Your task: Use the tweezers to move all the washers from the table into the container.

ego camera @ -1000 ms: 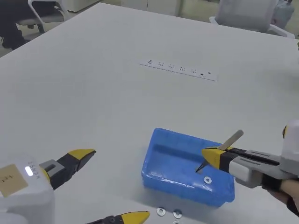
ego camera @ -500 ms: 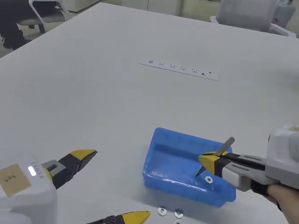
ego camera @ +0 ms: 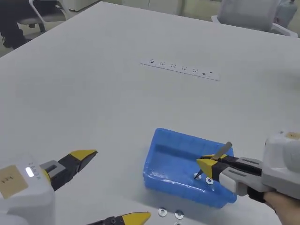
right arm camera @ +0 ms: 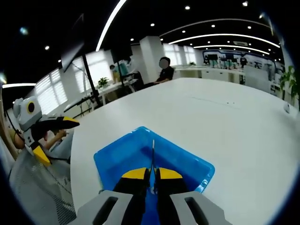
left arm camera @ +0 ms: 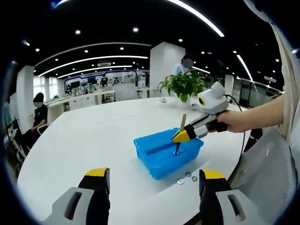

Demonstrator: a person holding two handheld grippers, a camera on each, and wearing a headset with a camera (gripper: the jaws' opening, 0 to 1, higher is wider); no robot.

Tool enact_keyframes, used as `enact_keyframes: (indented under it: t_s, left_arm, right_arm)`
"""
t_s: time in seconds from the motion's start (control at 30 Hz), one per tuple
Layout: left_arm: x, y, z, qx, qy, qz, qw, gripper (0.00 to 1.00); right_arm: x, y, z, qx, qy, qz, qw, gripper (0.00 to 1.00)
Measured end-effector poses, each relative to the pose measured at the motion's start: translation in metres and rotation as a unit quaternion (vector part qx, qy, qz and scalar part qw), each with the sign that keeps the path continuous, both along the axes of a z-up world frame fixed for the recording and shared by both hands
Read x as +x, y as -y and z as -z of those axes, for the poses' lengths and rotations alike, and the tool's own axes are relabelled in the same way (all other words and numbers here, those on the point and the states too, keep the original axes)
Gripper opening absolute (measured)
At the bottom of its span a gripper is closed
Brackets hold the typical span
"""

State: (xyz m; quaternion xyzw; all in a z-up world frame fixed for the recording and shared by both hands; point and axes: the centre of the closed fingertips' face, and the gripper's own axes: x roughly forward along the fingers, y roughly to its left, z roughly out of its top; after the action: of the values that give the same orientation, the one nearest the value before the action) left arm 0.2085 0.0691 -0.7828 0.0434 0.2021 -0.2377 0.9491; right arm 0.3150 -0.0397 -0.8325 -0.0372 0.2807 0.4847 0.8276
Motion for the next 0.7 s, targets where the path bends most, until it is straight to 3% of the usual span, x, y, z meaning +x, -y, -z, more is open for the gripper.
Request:
enact_keyframes:
  t_s: [0.37,0.7]
  left_arm:
    - [-0.001,0.001,0.001,0.000,-0.003,0.003,1.0000,0.79]
    - [-0.002,0.000,0.002,0.002,-0.004,0.003,1.0000,0.79]
  right_arm:
    - [0.001,-0.001,-0.004,0.006,0.004,0.000,1.0000,0.04]
    - [0.003,0.000,-0.019,0.017,0.016,0.005,0.9997,0.04]
